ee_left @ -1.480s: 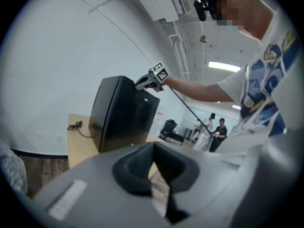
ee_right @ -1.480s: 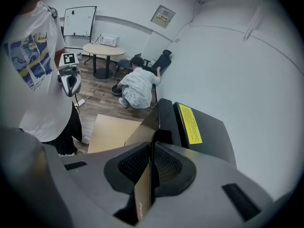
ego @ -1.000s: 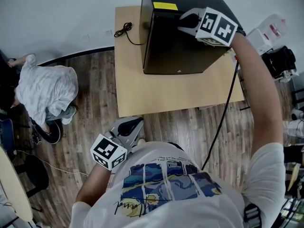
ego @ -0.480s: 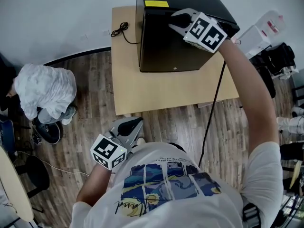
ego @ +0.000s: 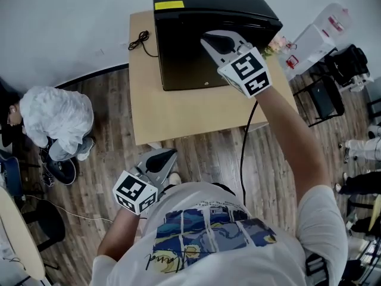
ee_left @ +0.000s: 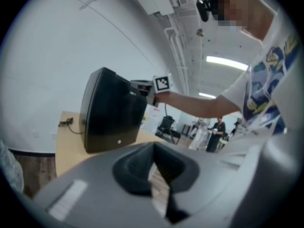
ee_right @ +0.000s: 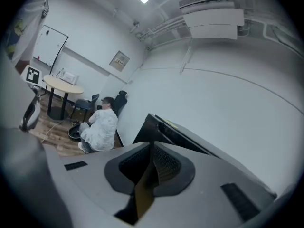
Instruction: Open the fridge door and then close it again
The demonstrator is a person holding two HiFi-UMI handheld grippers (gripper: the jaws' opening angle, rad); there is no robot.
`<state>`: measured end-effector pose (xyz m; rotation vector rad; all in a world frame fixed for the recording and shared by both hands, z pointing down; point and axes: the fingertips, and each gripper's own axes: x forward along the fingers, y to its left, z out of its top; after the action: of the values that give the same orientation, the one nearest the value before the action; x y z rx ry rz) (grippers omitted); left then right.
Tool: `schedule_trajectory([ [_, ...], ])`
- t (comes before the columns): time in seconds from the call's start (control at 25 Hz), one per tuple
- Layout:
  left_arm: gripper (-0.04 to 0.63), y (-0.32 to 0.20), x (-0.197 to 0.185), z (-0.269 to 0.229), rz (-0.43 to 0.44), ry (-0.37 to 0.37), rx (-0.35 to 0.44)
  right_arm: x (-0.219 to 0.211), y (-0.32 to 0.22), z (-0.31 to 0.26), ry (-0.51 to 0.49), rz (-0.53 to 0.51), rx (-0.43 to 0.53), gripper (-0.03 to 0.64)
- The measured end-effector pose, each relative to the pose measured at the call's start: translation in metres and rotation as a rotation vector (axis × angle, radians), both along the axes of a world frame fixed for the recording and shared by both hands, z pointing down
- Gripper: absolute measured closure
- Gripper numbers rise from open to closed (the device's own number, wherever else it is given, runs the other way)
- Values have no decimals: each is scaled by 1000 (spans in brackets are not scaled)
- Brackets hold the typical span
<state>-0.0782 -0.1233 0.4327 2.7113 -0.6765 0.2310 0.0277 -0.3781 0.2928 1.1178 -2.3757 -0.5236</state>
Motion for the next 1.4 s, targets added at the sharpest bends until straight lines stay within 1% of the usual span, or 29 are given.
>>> schedule_trajectory([
  [0.12,586,2,18,-4,-14,0,8,23,45,27,-67,-9,-62,589],
  [0.2,586,5,31,-6,-24,-2,12,42,75,47,-118,3,-108,589],
  [0.36,586,15,57,-10,-34,-11,18,88,137,85,-228,71,-195,592],
  [0.48,586,24,74,-8,-45,-22,17,115,182,104,-313,117,-252,594],
  [0.72,586,44,116,-9,-66,-32,18,156,265,141,-447,160,-380,595],
  [0.88,586,56,138,-14,-97,-48,27,179,308,158,-458,151,-434,597],
  [1.04,586,67,153,-14,-122,-67,24,202,327,167,-454,139,-465,600],
  [1.2,586,81,166,-11,-147,-70,19,211,340,169,-447,100,-473,601],
  [1.4,586,99,172,-6,-175,-75,10,207,357,166,-426,37,-453,601],
])
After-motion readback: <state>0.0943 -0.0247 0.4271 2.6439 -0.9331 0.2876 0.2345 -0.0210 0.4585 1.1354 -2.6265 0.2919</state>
